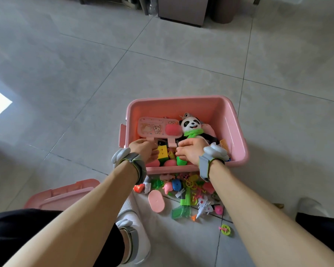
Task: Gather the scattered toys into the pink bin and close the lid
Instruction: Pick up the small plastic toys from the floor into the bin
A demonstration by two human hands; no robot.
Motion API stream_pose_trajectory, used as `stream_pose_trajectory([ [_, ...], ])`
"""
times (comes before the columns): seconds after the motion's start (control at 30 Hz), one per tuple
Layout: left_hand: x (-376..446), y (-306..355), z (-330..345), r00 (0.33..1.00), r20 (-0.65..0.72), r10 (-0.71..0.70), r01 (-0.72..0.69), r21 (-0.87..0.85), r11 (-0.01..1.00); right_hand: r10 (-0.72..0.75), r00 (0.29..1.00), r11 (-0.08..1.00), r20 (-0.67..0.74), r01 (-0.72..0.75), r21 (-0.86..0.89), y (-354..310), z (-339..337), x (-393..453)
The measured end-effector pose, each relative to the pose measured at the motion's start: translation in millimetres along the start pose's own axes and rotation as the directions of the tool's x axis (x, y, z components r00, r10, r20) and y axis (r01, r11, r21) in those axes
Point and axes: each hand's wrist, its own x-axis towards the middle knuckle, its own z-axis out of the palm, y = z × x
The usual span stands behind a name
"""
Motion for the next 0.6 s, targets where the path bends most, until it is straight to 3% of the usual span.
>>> stream_pose_trajectory([
  [0.1,-20,-10,-7,0.999,0.036,-0.001,0.000,0.036,0.999,-0.045,0.998,0.991,-0.034,0.041,-0.128,16,-7,-24],
  [0.4,-76,-58,-14,0.982,0.183,-0.035,-0.017,0.273,0.962,-0.048,0.998,0.976,-0.038,0.038,-0.214,62,-13,-90],
  [0.6,-69,-97,-21,0.978,0.189,-0.088,0.011,0.373,0.928,0.005,0.998,0.979,-0.064,-0.018,-0.203,91,-10,-107],
])
